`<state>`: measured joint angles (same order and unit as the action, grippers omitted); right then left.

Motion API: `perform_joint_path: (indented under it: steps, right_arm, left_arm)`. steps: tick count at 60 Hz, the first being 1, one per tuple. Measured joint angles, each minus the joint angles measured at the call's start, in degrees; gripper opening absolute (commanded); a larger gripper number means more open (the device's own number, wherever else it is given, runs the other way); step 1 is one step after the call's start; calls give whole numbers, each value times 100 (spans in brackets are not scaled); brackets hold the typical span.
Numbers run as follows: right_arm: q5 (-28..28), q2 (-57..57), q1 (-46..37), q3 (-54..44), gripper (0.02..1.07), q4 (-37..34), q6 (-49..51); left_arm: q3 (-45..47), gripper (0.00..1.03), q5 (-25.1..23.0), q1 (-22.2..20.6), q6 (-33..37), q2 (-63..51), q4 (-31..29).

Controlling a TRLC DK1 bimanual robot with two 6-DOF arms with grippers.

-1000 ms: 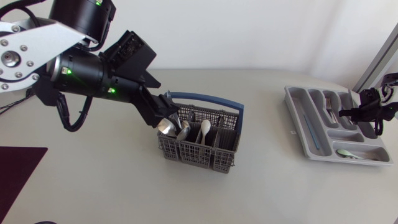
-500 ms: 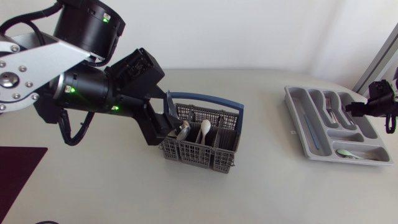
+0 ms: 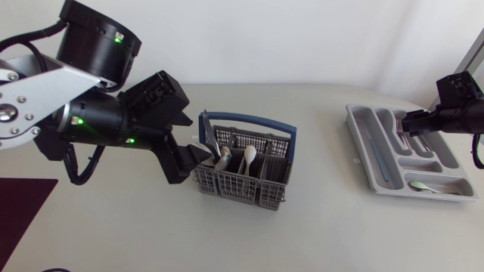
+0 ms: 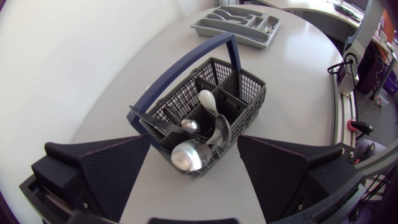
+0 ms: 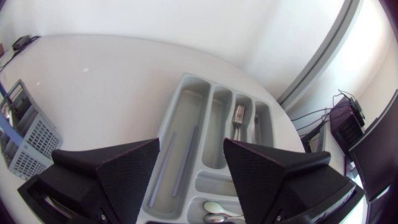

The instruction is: Sort the cutlery from the basket into the organizer compartments.

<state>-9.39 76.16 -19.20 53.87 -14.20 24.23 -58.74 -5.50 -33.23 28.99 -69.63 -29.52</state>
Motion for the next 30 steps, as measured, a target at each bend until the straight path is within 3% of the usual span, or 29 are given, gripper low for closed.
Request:
perform_joint_path:
  steps: [5,18,30]
  right_arm:
    - [57,-387,352,-92,78,-267,-24]
    - [479,-1040,1226,-138,78,-739,-238]
    - [798,-1248,1792,-140,78,-951,-481]
  left_arm:
    - [-2,96,-57,151,-87,50,-81]
    - [-354,94,-1082,973,-651,-258,-1001]
    - [-671,93,-1456,1412,-1182,-675,-1261]
